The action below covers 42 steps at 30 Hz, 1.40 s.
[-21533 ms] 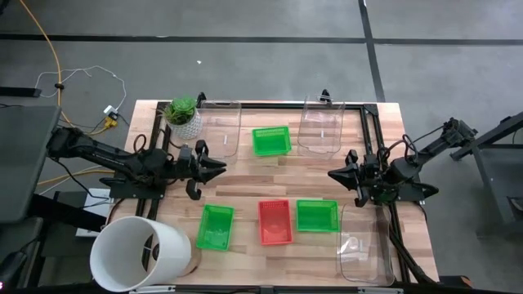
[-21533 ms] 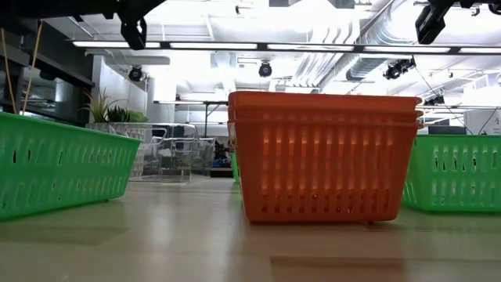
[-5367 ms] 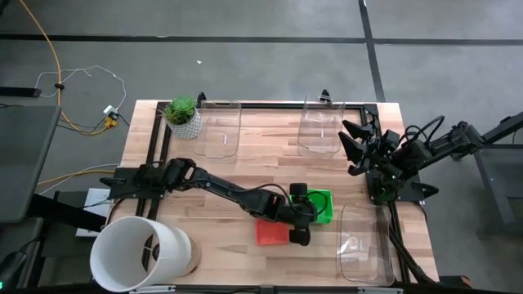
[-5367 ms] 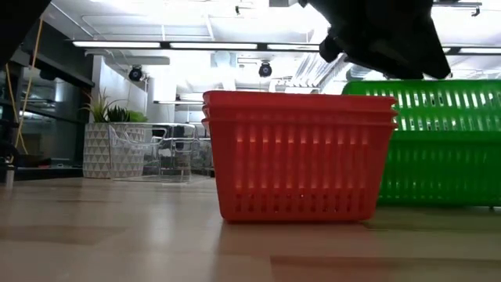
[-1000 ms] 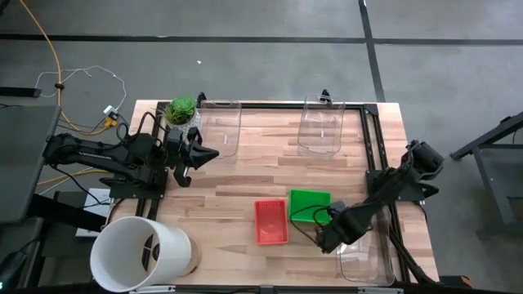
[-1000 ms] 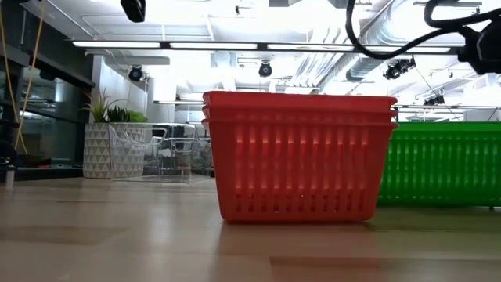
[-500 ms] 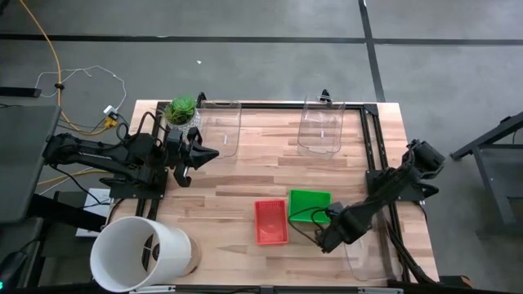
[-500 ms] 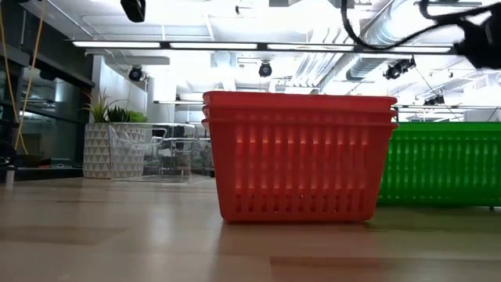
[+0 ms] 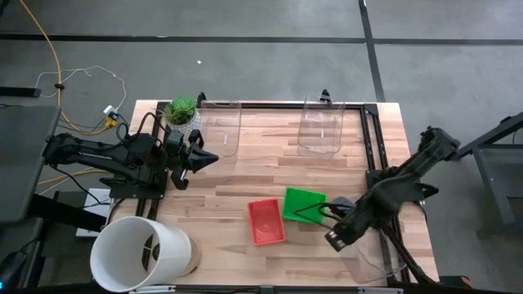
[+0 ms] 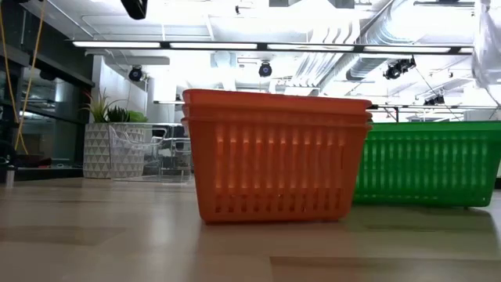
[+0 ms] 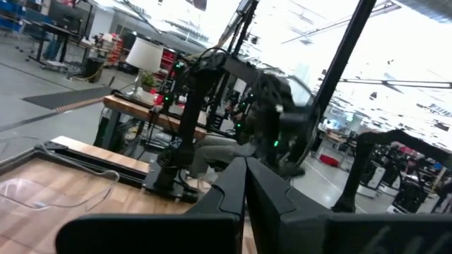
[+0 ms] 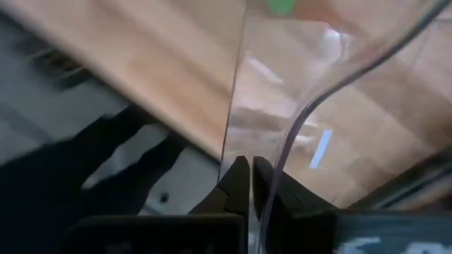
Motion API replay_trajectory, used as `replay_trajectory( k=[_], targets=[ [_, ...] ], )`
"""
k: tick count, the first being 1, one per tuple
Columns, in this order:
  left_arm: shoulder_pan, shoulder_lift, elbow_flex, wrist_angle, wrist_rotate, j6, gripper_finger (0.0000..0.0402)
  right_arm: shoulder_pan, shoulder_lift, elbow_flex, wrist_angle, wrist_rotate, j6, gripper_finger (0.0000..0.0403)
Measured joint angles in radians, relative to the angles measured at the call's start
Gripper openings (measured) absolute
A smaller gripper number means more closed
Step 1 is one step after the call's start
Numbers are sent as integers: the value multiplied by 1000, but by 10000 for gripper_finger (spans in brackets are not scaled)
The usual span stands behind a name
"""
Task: Stack baskets by color
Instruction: Stack the bottom transparent bin on the top right transparent bin
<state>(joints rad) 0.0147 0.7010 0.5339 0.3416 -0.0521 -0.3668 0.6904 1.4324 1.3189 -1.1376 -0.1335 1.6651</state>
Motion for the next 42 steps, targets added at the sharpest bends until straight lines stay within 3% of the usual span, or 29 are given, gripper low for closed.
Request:
replay_trajectory(
  k=[5, 12, 18, 29, 42],
  targets=[
    [0, 0, 0, 0, 0, 2, 0, -1, -106, 41, 84, 12, -99, 0],
    [0, 0, 0, 0, 0, 2, 0, -53, -185, 121, 239, 189, -300, 0],
    [0, 0, 0, 0, -5, 2, 0, -176, -171, 260, 238, 327, -528, 1],
    [0, 0, 0, 7, -11, 0, 0, -448, -126, 479, 103, 431, -804, 0],
    [0, 0, 0, 7, -11, 1, 0, -709, -11, 480, -30, 514, -842, 0]
  ],
)
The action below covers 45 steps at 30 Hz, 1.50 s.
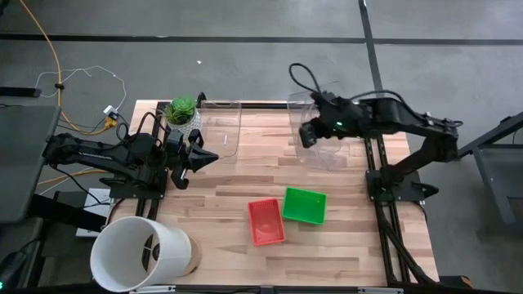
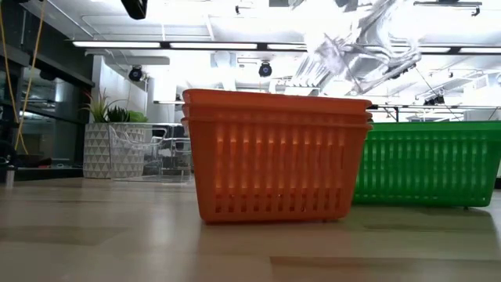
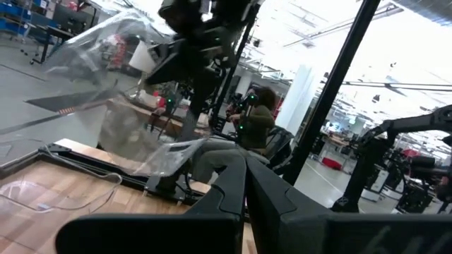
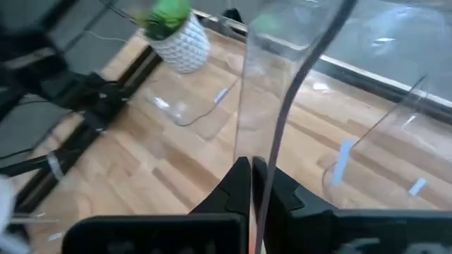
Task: Stack baskets by color
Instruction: Stack the bottom transparent bin on the top right transparent bin
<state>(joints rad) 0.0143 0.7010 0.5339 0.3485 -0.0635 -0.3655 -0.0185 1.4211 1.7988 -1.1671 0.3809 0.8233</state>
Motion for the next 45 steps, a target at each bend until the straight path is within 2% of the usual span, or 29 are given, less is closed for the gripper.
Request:
replay_trajectory(
  k=[4, 11, 16, 22, 35, 45],
  targets=[
    [0, 0, 0, 0, 0, -1, 0, -46, 76, 32, -25, -10, -48, 0],
    [0, 0, 0, 0, 0, -18, 0, -116, 263, 240, -304, 142, -72, 0],
    [0, 0, 0, -5, 0, -17, 0, -186, 343, 267, -324, 170, -56, 0],
    [0, 0, 0, -7, 0, -17, 0, -247, 391, 211, -320, 186, 12, 0],
    [0, 0, 0, -7, 0, 9, 0, -300, 391, 30, -249, 195, 131, 0],
    [0, 0, 0, -7, 0, 9, 0, -371, 391, -65, -189, 147, 163, 0]
  ],
)
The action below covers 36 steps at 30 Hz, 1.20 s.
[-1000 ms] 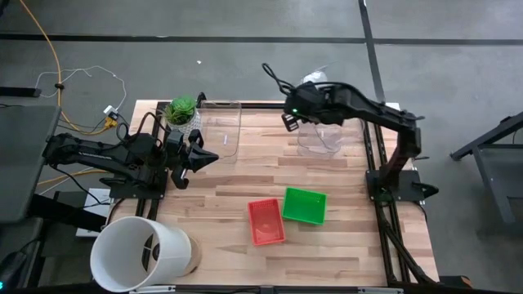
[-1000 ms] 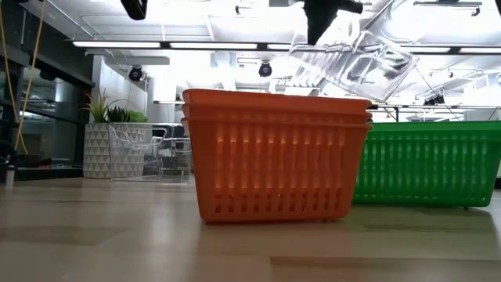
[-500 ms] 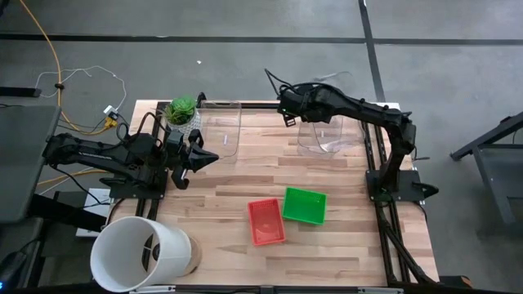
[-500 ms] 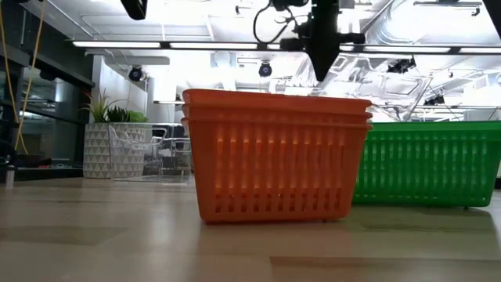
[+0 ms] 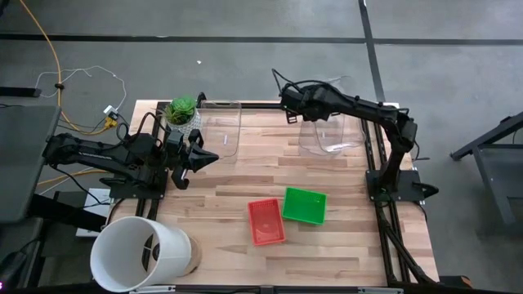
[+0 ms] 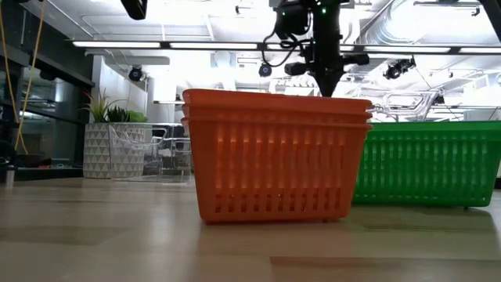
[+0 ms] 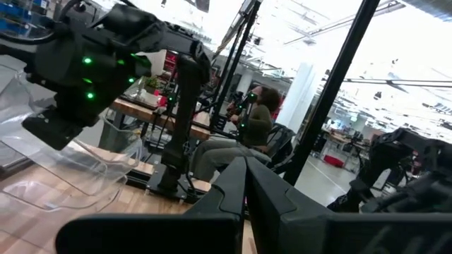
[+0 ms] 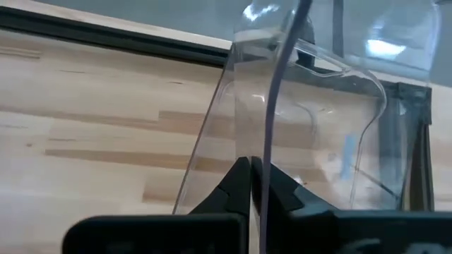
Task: Stack baskets by color
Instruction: Stack the bottom transparent bin on the top right transparent bin
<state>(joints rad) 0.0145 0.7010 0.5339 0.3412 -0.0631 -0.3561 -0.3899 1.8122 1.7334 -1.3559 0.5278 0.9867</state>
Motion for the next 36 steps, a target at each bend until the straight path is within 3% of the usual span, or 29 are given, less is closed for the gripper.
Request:
replay_trajectory(
  k=[12, 20, 26, 31, 36],
  targets=[
    [0, 0, 0, 0, 0, 9, 0, -51, 0, -15, 103, -136, 25, 0],
    [0, 0, 0, 0, 0, 10, 0, -48, -14, 55, 36, -117, 14, 0],
    [0, 0, 0, -9, 1, 11, 0, -23, -15, 126, -35, -124, 77, 0],
    [0, 0, 0, -9, 31, 8, 0, -20, -14, 126, -53, -210, 144, 0],
    [0, 0, 0, -8, 73, -32, 0, -30, -14, 124, -62, -196, 246, 0]
  ],
)
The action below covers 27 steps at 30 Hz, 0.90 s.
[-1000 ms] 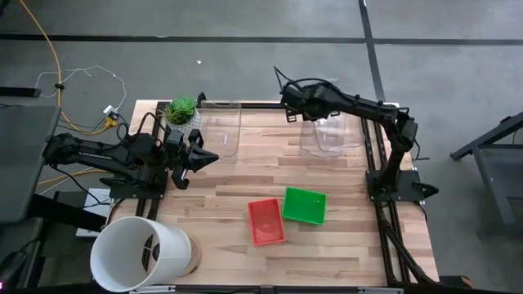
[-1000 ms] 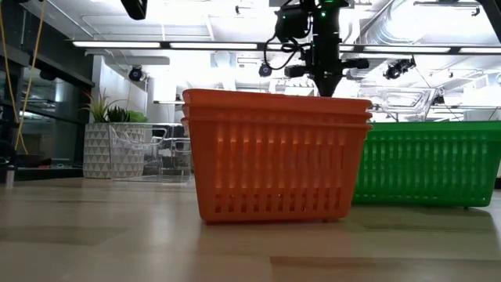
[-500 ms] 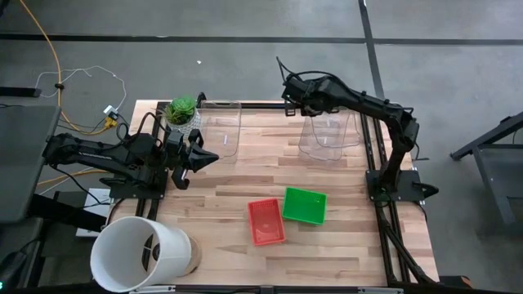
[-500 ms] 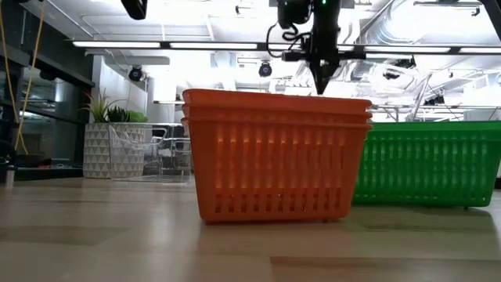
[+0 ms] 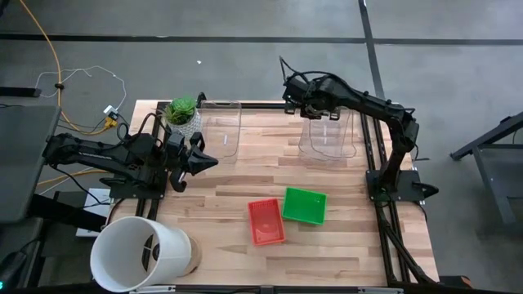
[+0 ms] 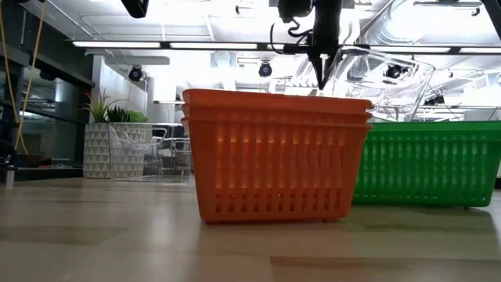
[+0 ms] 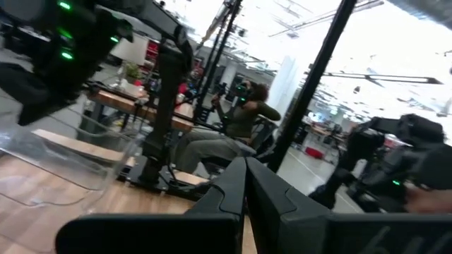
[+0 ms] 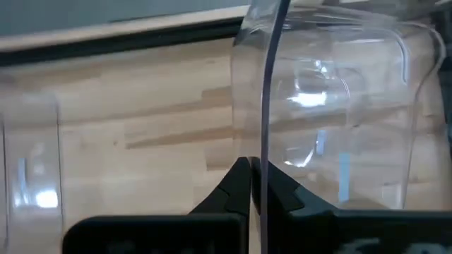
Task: Stack baskets by color
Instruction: Stack the bottom transparent bin on the top right transparent bin
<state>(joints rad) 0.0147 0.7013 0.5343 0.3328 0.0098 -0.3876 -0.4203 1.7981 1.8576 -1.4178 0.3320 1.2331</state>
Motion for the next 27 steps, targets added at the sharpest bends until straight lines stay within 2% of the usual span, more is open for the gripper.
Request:
replay_trajectory(
  k=[7, 13, 27],
  targets=[
    [0, 0, 0, 0, 62, -4, 0, -39, 9, 0, -6, 10, 73, 0],
    [0, 0, 0, 0, 69, -26, 0, -46, 80, -2, -86, -3, 92, 0],
    [0, 0, 0, 1, 64, -30, 0, -58, 217, -2, -83, -38, 18, 0]
  ],
)
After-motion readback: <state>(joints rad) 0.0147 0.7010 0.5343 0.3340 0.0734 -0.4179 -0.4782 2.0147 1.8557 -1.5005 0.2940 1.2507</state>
